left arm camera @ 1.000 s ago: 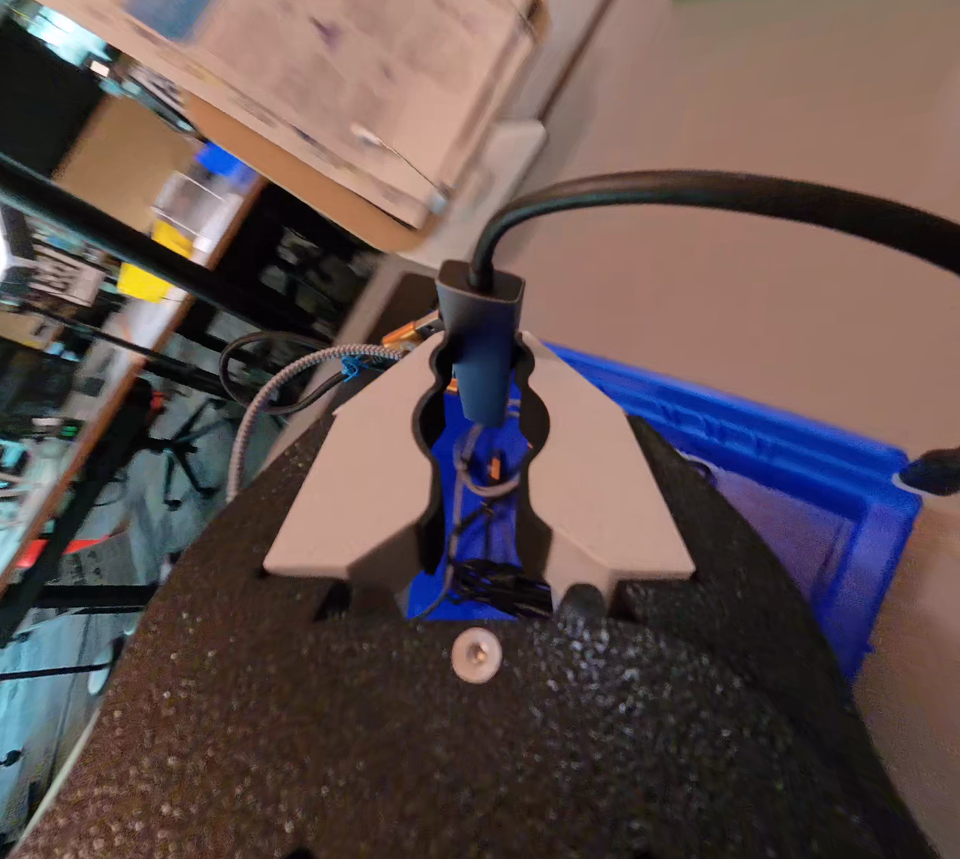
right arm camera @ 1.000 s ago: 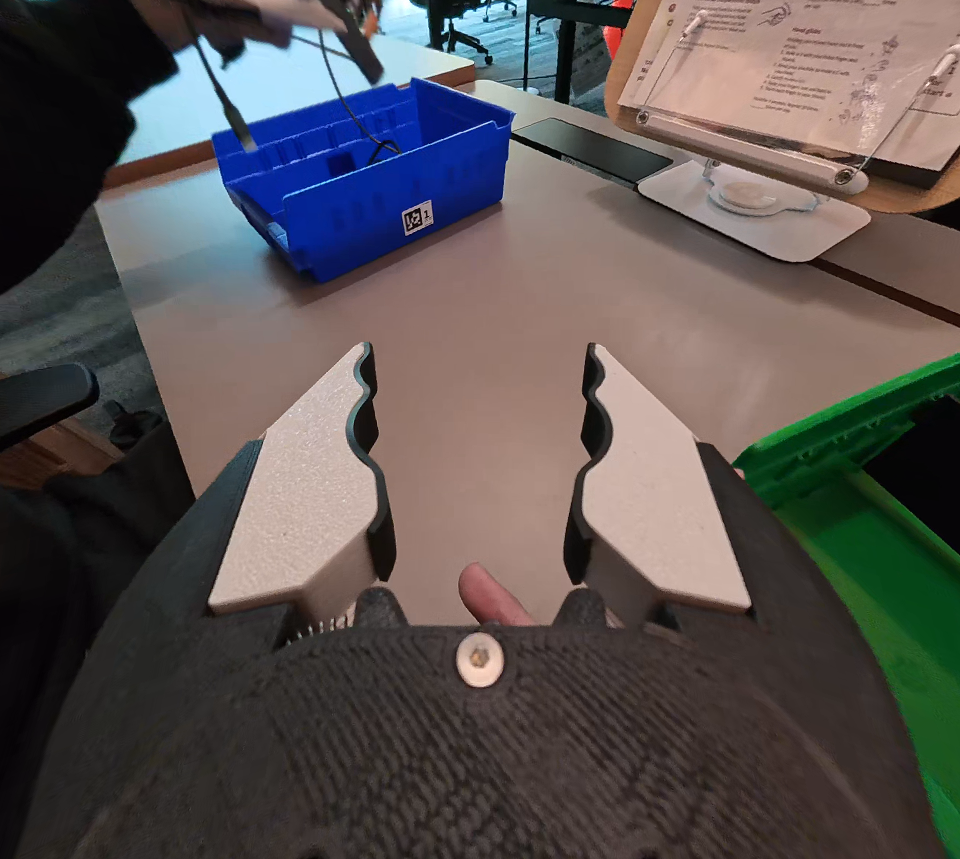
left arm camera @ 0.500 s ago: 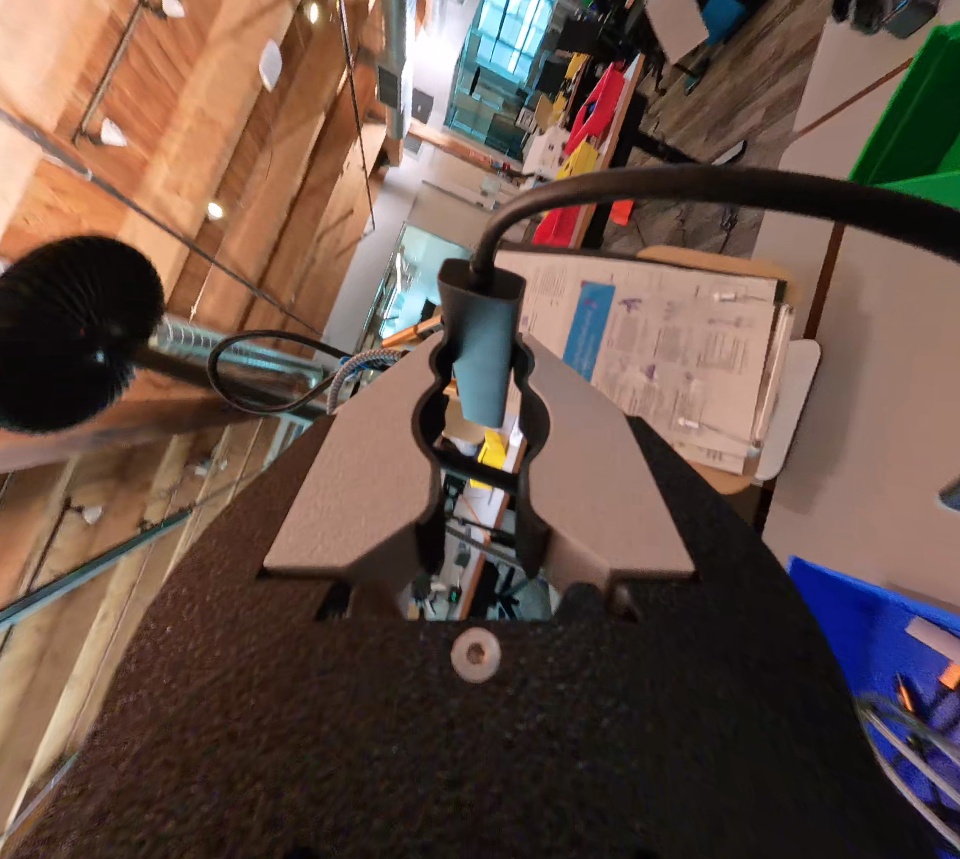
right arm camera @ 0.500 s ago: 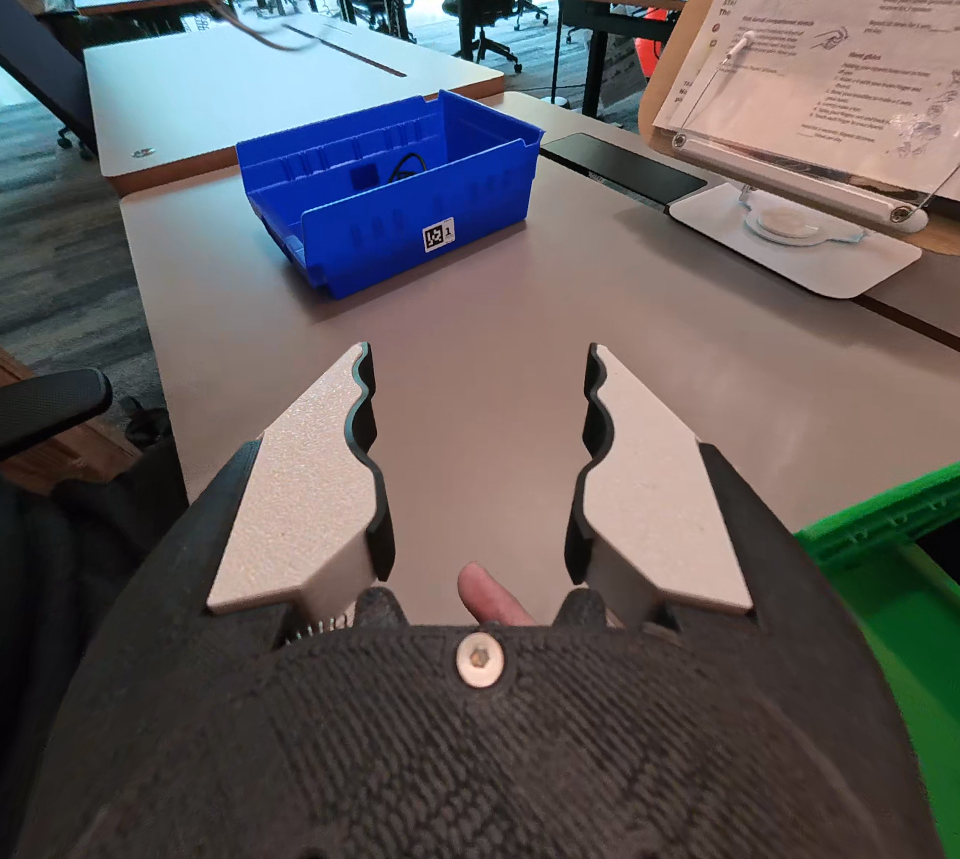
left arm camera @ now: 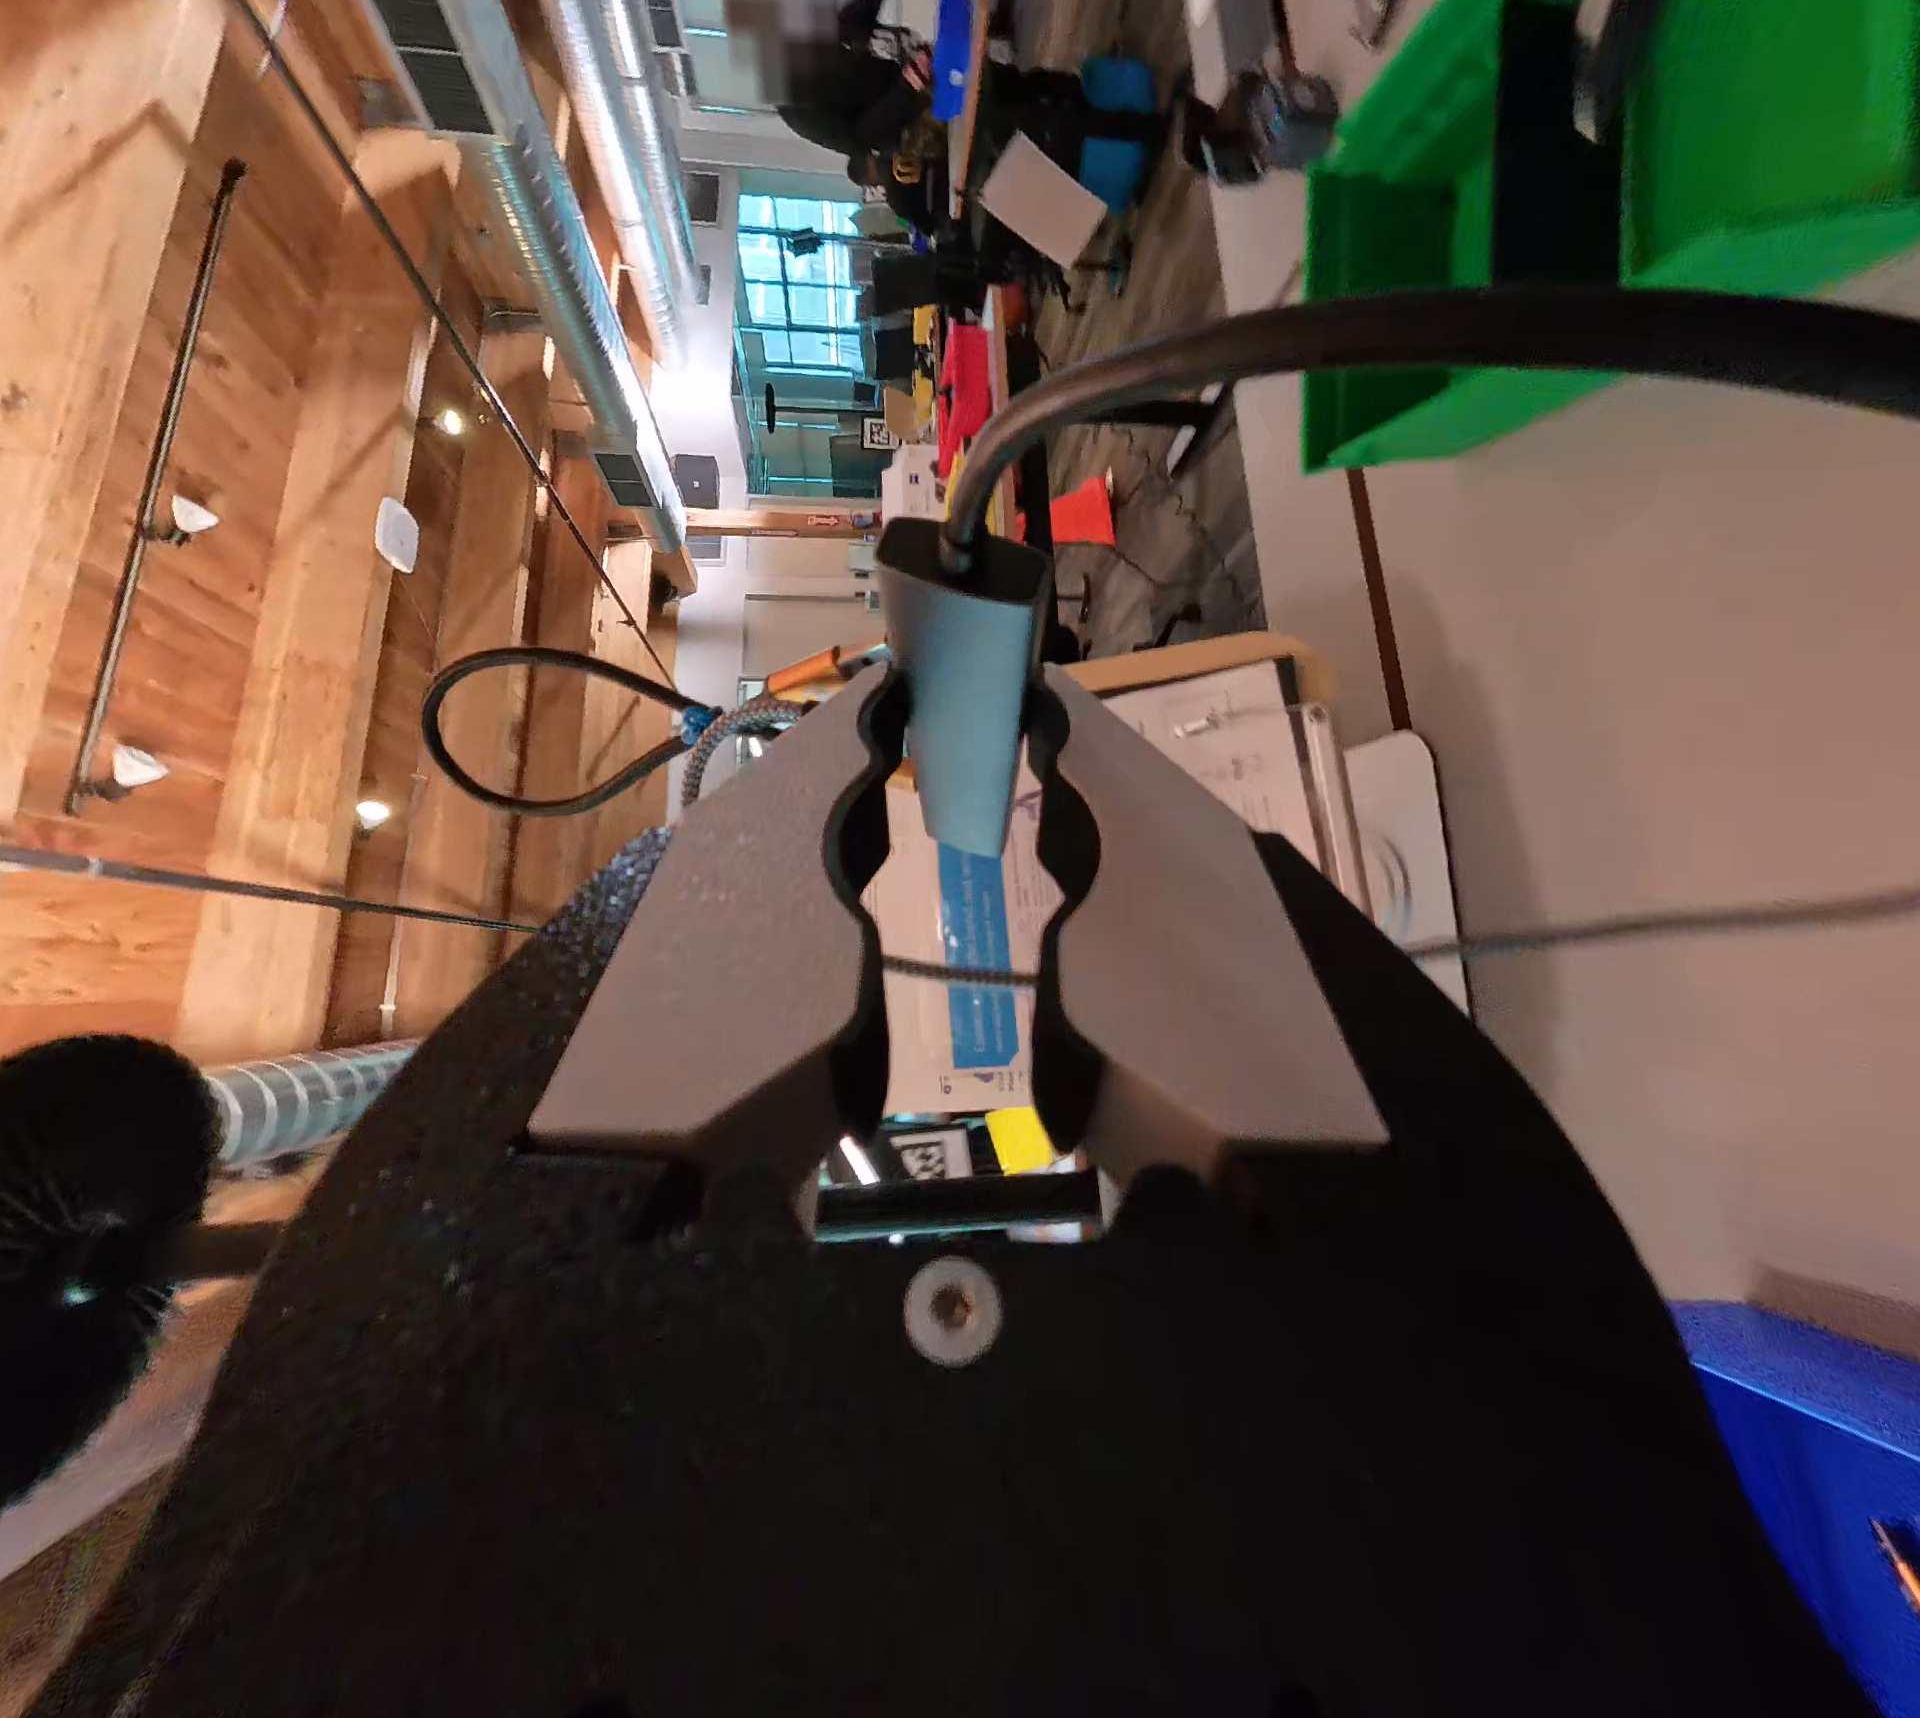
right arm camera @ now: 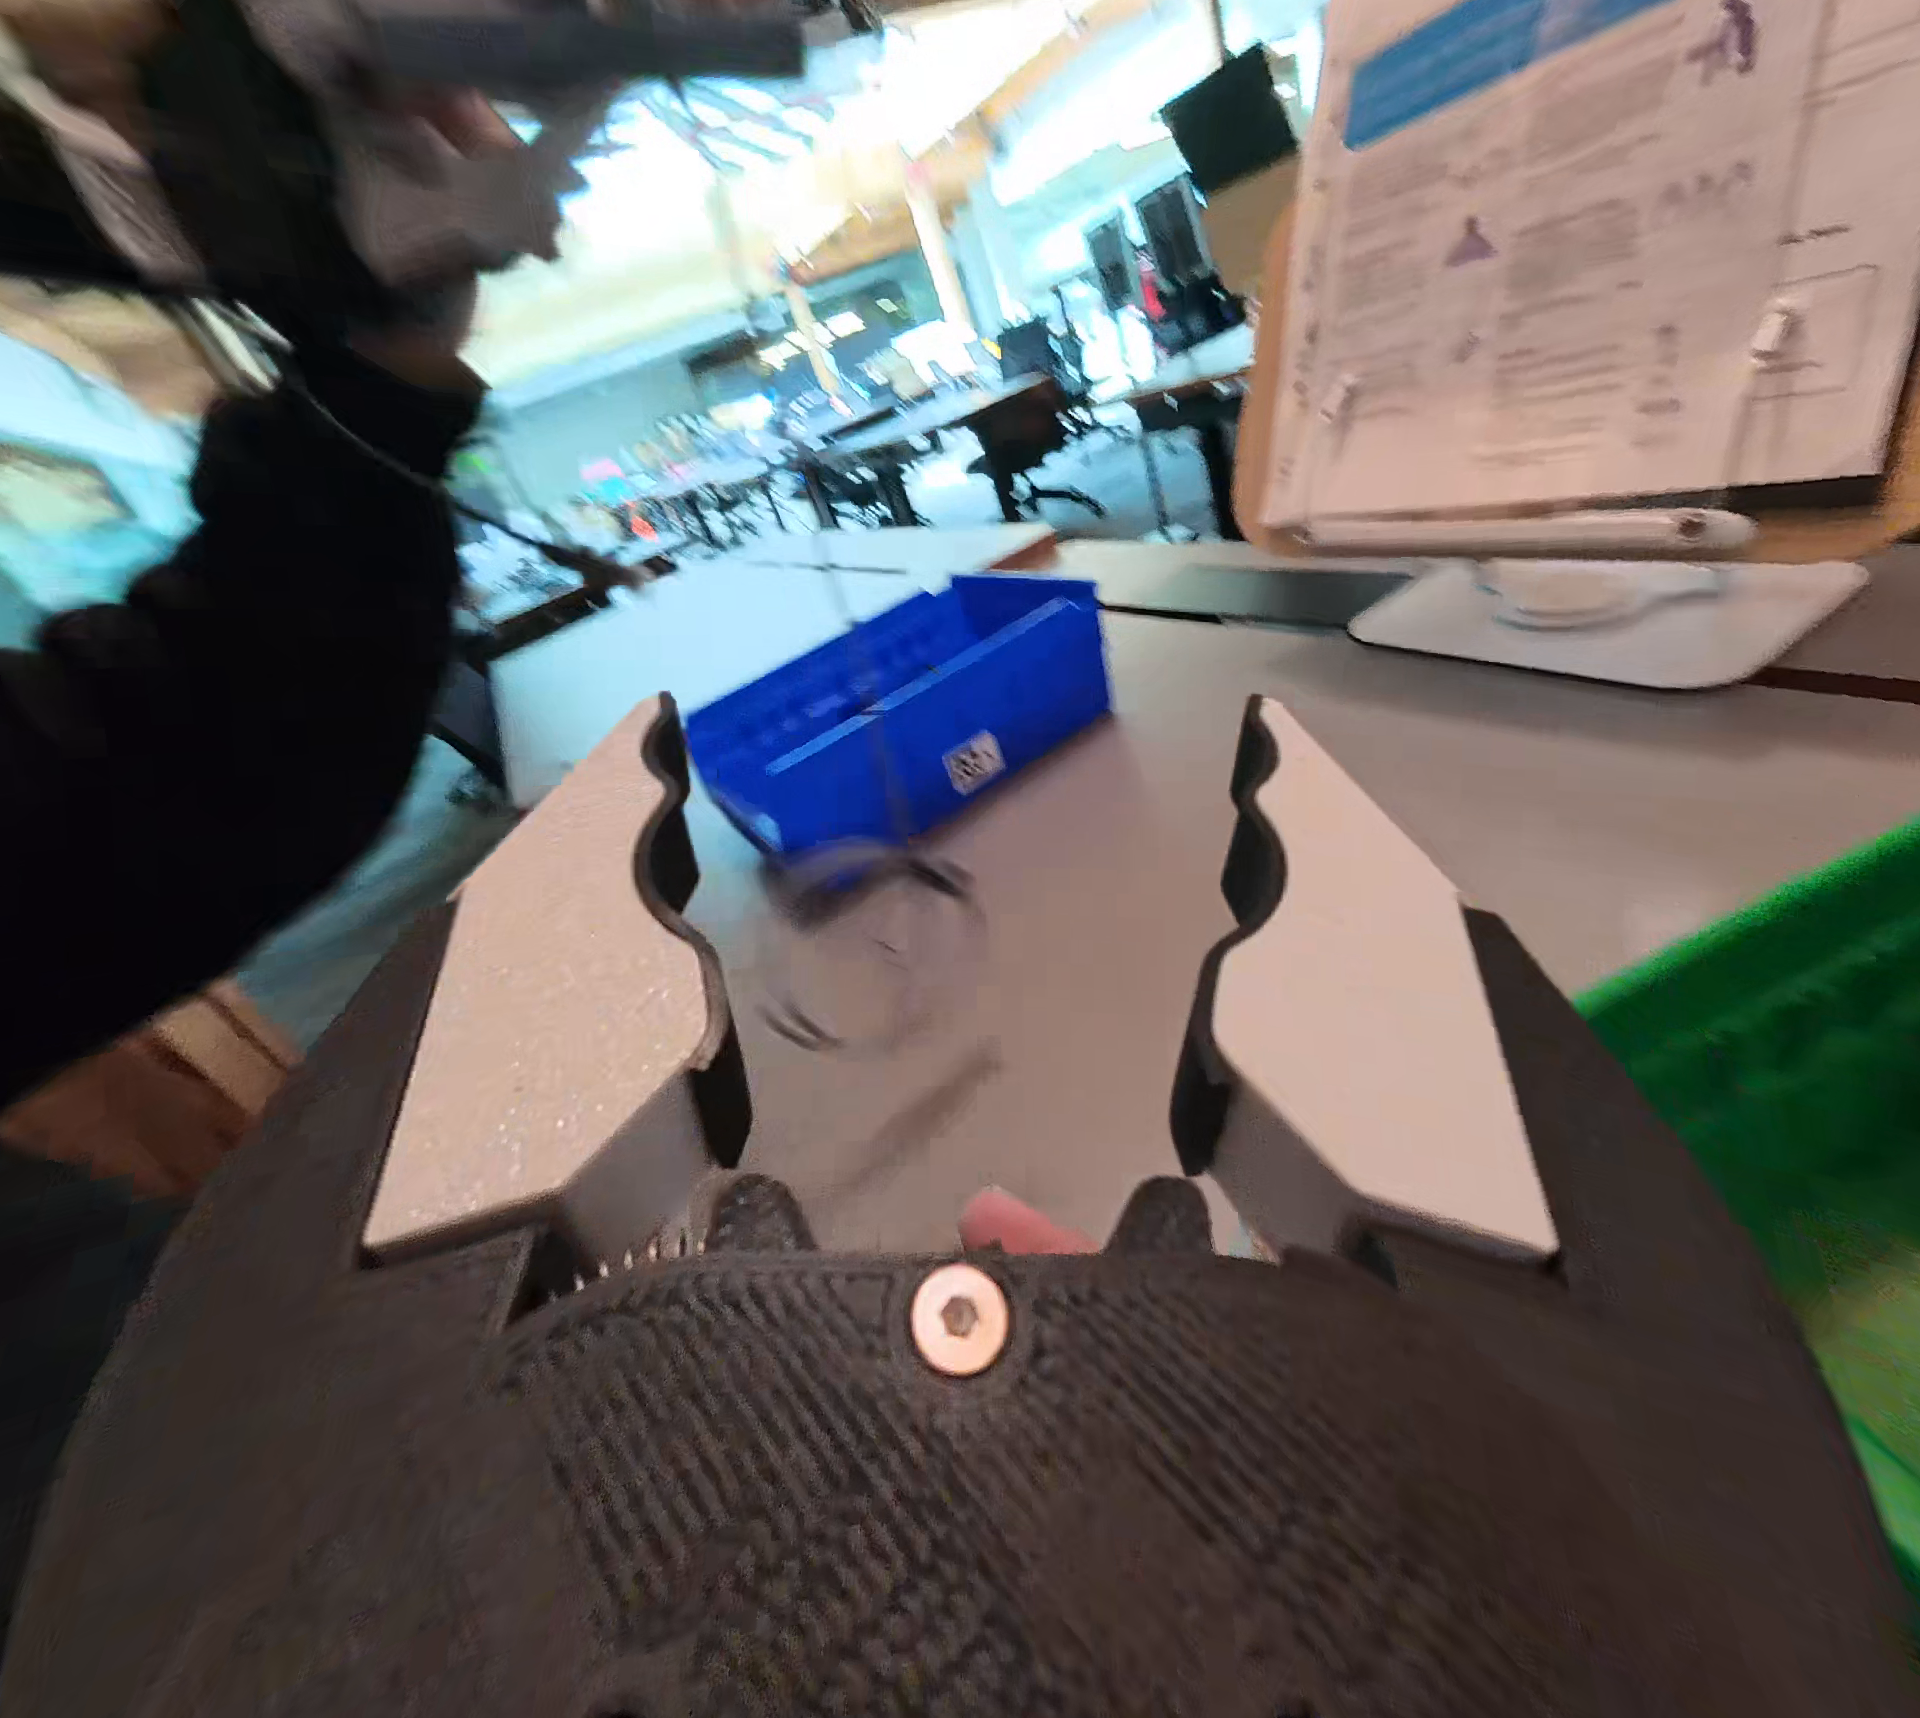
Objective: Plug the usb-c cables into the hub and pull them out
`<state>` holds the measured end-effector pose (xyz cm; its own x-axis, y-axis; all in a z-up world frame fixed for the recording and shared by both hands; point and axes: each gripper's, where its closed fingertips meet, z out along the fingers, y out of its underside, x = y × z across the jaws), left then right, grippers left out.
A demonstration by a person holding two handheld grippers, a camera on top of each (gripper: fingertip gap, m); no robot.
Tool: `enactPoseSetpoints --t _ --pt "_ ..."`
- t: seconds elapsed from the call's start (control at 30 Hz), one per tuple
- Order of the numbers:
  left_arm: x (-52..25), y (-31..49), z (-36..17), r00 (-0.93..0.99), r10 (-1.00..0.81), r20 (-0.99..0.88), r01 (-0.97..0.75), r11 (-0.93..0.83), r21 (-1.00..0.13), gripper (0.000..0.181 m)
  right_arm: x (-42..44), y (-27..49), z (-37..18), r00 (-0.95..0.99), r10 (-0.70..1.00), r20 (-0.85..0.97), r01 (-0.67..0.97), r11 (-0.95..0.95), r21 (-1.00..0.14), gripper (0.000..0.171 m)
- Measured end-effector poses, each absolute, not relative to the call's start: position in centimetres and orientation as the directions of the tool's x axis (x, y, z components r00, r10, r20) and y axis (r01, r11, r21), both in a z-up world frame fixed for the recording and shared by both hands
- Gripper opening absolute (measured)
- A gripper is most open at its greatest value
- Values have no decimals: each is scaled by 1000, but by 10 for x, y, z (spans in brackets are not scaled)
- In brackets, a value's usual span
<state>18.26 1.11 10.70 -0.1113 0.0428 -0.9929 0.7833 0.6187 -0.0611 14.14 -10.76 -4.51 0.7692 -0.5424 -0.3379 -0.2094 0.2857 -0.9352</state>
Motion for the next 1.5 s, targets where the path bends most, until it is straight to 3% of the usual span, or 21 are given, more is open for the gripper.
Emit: enactPoseSetpoints --t 0.17,0.27,0.47,0.53,0.63,0.77,0.83,0.9,0.97,1.03,1.17,1.23,1.3,1.37,1.5 --pt "186 -16 -1 68 257 -964 740 635 221 21 130 -80 -39 810 -430 -399 -270 330 -904 99" --pt "190 -21 -46 219 391 -894 654 621 432 21 130 -47 -54 807 -303 -507 -407 337 -849 84" --pt "192 -19 -102 160 385 -909 669 635 387 21 143 2 -115 779 -319 -540 -512 175 -841 69" --pt "189 -18 -115 195 422 -885 657 614 437 21 143 12 -119 777 -288 -561 -531 180 -828 59" --pt "186 -15 -128 226 450 -864 647 594 478 21 150 17 -134 772 -330 -543 -520 164 -838 22" --pt "185 -9 -130 278 421 -864 644 586 492 21 157 16 -139 758 -307 -576 -534 214 -818 8" --pt "185 -5 -124 248 365 -897 652 622 433 21 159 16 -132 729 -229 -645 -575 304 -759 8" --pt "187 2 -116 136 258 -957 669 689 281 28 163 14 -129 692 -178 -699 -610 373 -699 8" --pt "180 9 -108 -26 87 -996 690 722 45 33 170 7 -127 654 -143 -743 -626 450 -637 8" --pt "161 13 -120 -312 -17 -950 690 683 -239 38 175 -2 -125 646 -139 -750 -611 495 -618 8" --pt "110 19 -117 -789 -163 -593 482 435 -760 39 171 -5 -127 742 -254 -620 -505 395 -767 8" --pt "96 31 -94 -922 -199 -333 286 229 -930 36 167 -3 -127 801 -332 -498 -405 311 -860 8" --pt "112 56 -69 -949 -312 -50 43 28 -999 26 163 0 -124 835 -383 -395 -318 249 -915 8" --pt "128 79 -63 -922 -341 184 -153 -115 -981 24 163 3 -124 837 -429 -339 -274 208 -939 8" --pt "147 104 -92 -817 -408 407 -368 -176 -913 30 164 5 -123 842 -509 -181 -130 133 -982 8"
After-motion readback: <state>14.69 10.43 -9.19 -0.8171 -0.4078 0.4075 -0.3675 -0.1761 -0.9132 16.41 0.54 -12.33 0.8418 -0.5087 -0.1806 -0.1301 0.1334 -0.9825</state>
